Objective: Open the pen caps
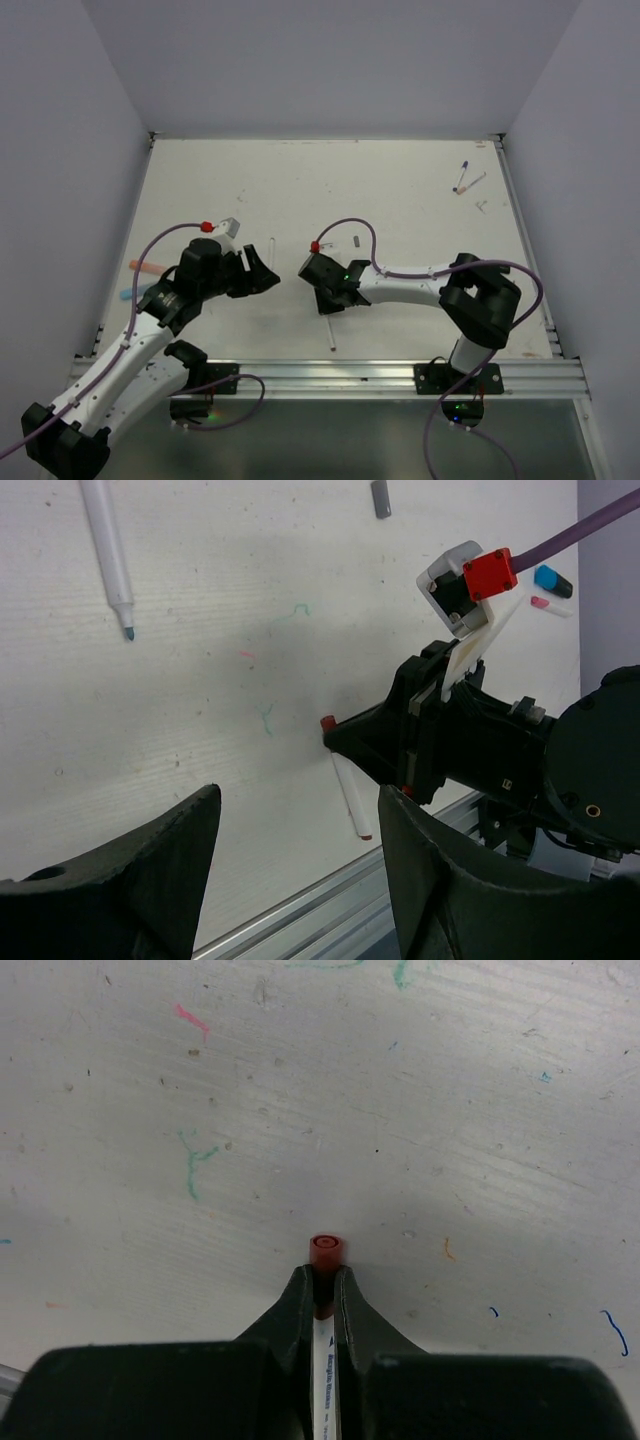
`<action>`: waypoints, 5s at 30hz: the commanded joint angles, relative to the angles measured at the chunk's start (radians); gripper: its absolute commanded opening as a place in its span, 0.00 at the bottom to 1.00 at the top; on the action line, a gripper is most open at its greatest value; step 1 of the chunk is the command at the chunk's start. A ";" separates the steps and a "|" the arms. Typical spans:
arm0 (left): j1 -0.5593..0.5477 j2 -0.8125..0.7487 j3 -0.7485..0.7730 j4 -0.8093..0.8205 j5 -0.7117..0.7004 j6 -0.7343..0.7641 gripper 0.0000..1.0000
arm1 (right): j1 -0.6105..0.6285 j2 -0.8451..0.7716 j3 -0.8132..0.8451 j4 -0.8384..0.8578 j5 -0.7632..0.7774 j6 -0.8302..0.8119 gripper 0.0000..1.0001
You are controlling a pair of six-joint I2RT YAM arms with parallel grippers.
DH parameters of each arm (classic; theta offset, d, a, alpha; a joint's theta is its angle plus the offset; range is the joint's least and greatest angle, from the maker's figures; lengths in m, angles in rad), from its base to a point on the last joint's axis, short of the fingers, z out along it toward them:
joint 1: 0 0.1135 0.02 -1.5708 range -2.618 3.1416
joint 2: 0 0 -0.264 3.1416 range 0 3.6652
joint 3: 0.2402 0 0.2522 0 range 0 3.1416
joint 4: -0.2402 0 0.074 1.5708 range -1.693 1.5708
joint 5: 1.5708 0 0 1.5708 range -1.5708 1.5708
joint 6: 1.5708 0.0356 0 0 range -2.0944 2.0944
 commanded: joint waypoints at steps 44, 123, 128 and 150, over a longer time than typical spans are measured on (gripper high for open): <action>-0.228 0.165 -0.205 0.883 0.307 -0.211 0.51 | -0.270 -0.511 -0.251 0.628 -0.429 0.156 0.00; -0.228 0.208 -0.262 1.014 0.498 -0.273 0.00 | -0.583 -0.474 -0.273 0.977 -0.444 0.229 0.00; -0.233 0.233 -0.286 1.202 0.540 -0.392 0.00 | -0.499 -0.445 -0.184 0.874 -0.429 0.060 0.00; -0.259 0.166 -0.164 0.650 0.302 -0.121 0.00 | -0.557 -0.317 0.080 0.708 -0.506 0.185 0.00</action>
